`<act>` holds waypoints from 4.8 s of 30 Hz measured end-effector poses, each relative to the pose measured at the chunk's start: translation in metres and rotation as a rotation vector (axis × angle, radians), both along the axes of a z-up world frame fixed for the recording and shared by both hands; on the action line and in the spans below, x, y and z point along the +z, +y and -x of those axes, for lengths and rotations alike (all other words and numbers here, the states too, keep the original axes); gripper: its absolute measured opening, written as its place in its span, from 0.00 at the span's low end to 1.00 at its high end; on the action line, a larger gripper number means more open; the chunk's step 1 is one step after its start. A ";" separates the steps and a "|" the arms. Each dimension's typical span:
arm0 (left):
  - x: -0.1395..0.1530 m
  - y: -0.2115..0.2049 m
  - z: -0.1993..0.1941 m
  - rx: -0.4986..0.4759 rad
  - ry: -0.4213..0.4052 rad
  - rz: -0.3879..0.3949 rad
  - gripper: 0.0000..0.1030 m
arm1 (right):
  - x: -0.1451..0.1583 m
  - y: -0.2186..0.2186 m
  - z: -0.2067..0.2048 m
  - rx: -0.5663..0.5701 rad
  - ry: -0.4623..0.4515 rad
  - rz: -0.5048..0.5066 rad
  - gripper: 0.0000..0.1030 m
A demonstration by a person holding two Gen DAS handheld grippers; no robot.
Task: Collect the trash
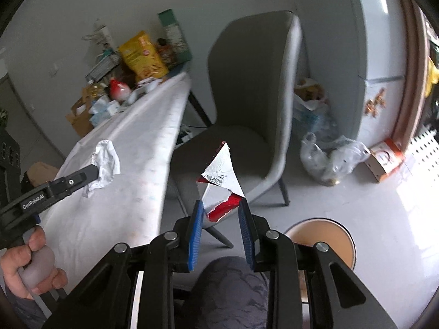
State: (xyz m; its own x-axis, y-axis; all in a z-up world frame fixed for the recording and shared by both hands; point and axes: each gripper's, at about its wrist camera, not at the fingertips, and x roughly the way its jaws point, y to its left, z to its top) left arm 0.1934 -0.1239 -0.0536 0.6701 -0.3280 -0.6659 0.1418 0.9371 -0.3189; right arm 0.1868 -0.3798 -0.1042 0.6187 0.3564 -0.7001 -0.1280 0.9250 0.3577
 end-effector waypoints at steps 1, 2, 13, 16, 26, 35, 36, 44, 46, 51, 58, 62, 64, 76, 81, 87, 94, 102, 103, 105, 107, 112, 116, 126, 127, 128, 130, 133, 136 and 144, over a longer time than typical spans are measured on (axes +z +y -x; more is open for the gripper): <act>-0.002 -0.006 -0.003 -0.011 0.006 -0.003 0.09 | -0.003 -0.005 0.000 -0.010 0.005 -0.002 0.26; -0.004 -0.013 -0.005 -0.022 0.013 -0.006 0.09 | -0.008 -0.013 0.001 -0.024 0.012 -0.005 0.26; -0.030 -0.065 -0.026 -0.109 0.077 -0.049 0.09 | -0.054 -0.070 -0.001 -0.137 0.087 -0.038 0.26; -0.037 -0.075 -0.032 -0.122 0.094 -0.064 0.09 | -0.067 -0.081 -0.005 -0.157 0.105 -0.045 0.26; -0.051 -0.104 -0.043 -0.168 0.135 -0.103 0.09 | -0.097 -0.109 -0.005 -0.220 0.156 -0.091 0.56; -0.063 -0.143 -0.046 -0.238 0.168 -0.136 0.09 | -0.112 -0.143 0.007 -0.292 0.166 -0.094 0.68; -0.064 -0.147 -0.046 -0.246 0.171 -0.139 0.09 | -0.112 -0.146 0.007 -0.298 0.167 -0.096 0.68; -0.078 -0.186 -0.050 -0.333 0.205 -0.158 0.09 | -0.116 -0.179 0.023 -0.366 0.161 -0.109 0.68; -0.081 -0.197 -0.050 -0.356 0.214 -0.159 0.09 | -0.115 -0.189 0.027 -0.389 0.158 -0.111 0.68; -0.089 -0.220 -0.051 -0.432 0.246 -0.122 0.22 | -0.113 -0.208 0.038 -0.437 0.149 -0.109 0.68; -0.085 -0.216 -0.049 -0.407 0.229 -0.113 0.69 | -0.114 -0.210 0.042 -0.450 0.156 -0.111 0.68; -0.078 -0.198 -0.048 -0.373 0.214 -0.100 0.77 | -0.111 -0.201 0.037 -0.432 0.151 -0.109 0.68; -0.072 -0.187 -0.046 -0.362 0.199 -0.100 0.79 | -0.106 -0.193 0.035 -0.418 0.146 -0.110 0.68; -0.020 -0.109 -0.016 -0.199 0.062 -0.053 0.92 | -0.049 -0.140 0.026 -0.323 0.035 -0.050 0.93; 0.004 -0.074 -0.002 -0.095 -0.001 -0.055 0.94 | -0.026 -0.121 0.027 -0.317 0.028 -0.030 0.93; 0.034 -0.038 0.018 -0.018 -0.086 -0.055 0.94 | 0.011 -0.097 0.035 -0.291 -0.040 -0.009 0.93; 0.051 0.003 0.048 0.048 -0.123 -0.031 0.94 | 0.051 -0.061 0.053 -0.235 -0.115 0.012 0.93; 0.073 0.036 0.090 0.092 -0.184 -0.046 0.94 | 0.084 -0.019 0.078 -0.183 -0.170 0.049 0.93; 0.074 0.040 0.094 0.098 -0.187 -0.045 0.94 | 0.087 -0.015 0.081 -0.175 -0.175 0.049 0.93; 0.077 0.049 0.105 0.116 -0.185 -0.053 0.94 | 0.093 -0.004 0.088 -0.156 -0.190 0.044 0.93; 0.080 0.056 0.115 0.129 -0.187 -0.070 0.94 | 0.096 0.005 0.094 -0.157 -0.194 0.050 0.93; 0.088 0.081 0.141 0.186 -0.201 -0.082 0.94 | 0.107 0.029 0.106 -0.101 -0.205 0.039 0.93; 0.094 0.094 0.159 0.212 -0.211 -0.092 0.94 | 0.118 0.053 0.120 -0.074 -0.225 0.086 0.93; 0.097 0.109 0.190 0.231 -0.232 -0.095 0.94 | 0.135 0.081 0.146 -0.047 -0.246 0.128 0.93; 0.098 0.109 0.191 0.228 -0.237 -0.098 0.94 | 0.138 0.081 0.148 -0.055 -0.250 0.132 0.93; 0.098 0.110 0.192 0.231 -0.245 -0.102 0.94 | 0.140 0.080 0.149 -0.063 -0.249 0.139 0.93; 0.100 0.111 0.194 0.245 -0.259 -0.094 0.94 | 0.143 0.077 0.151 -0.053 -0.238 0.135 0.93; 0.102 0.111 0.193 0.247 -0.257 -0.094 0.94 | 0.145 0.075 0.150 -0.044 -0.229 0.128 0.93; 0.102 0.109 0.194 0.240 -0.249 -0.093 0.94 | 0.146 0.072 0.151 -0.036 -0.232 0.120 0.93; 0.105 0.106 0.197 0.239 -0.257 -0.099 0.94 | 0.149 0.076 0.154 -0.009 -0.240 0.126 0.93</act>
